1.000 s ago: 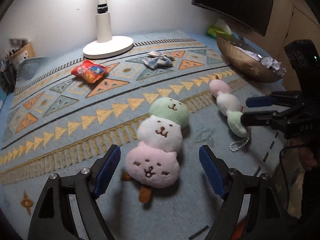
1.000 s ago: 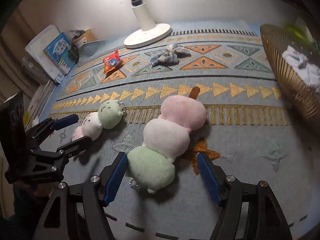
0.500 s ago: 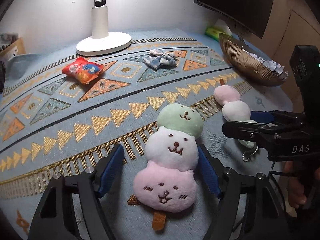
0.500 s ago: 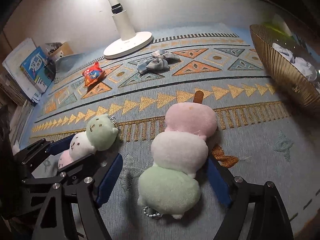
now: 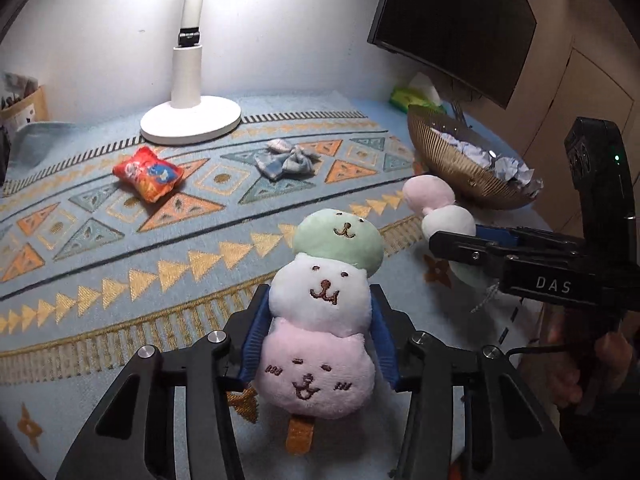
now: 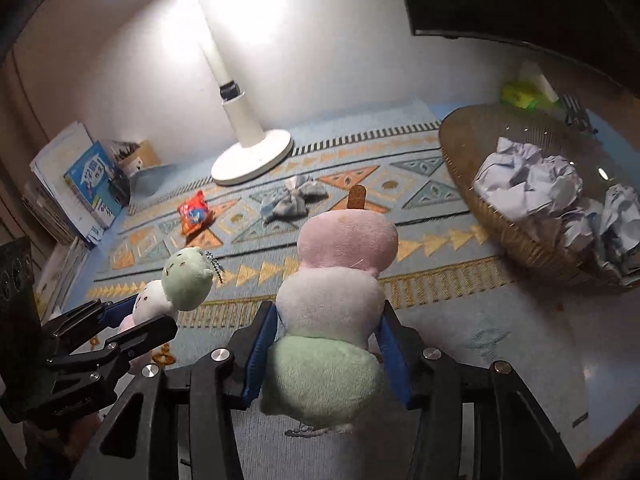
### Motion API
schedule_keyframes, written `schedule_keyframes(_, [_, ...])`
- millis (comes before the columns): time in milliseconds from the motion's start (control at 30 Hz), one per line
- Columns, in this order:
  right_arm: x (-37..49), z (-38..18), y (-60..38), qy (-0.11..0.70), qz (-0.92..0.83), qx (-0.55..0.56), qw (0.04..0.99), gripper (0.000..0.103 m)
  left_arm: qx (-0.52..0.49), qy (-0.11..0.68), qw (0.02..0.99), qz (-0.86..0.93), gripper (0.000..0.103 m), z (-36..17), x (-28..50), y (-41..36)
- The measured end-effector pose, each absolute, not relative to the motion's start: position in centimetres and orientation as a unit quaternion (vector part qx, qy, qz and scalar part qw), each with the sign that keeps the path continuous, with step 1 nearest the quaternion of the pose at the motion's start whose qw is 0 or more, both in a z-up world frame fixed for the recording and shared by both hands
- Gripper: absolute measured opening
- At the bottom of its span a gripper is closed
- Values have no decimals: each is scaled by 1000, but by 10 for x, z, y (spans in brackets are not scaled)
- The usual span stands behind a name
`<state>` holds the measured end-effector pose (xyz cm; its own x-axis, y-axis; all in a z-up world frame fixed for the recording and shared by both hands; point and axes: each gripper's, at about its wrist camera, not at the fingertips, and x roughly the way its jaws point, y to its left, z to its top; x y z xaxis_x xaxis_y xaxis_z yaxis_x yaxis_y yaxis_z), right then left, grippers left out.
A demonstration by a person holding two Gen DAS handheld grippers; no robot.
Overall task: Organize objects
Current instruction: 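Carry both plush toys over the amber glass bowl and open both tools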
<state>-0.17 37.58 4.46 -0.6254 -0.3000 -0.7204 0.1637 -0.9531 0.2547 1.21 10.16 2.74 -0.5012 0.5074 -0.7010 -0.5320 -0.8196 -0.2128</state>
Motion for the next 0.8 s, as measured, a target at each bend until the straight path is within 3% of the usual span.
schedule_keyframes(333, [-6,147,488,-123,-945,297,57,49,-310,40,346,885,44,120,2,206])
schedule_keyframes(467, [-34,148,528,-133,-939,316,6,49,-293,30,366,883,44,139,-21,267])
schedule_keyframes(633, [-55,140,552,-138,-934,329,-33,51,-305,19,378,874,44,127,-41,327])
schedule_keyframes(700, [-62,137,557,-141,-931,334,-37,59,-308,25,378,873,45,120,-46,345])
schedule_keyframes(733, [-64,135,559,-143,-929,339,-40,68,-310,26,377,872,46,117,-49,352])
schedule_keyframes(767, [-67,133,561,-144,-928,340,-46,68,-310,23,377,872,49,114,-52,357])
schedule_keyframes(800, [-66,133,563,-145,-928,340,-51,68,-310,16,378,872,61,111,-56,360])
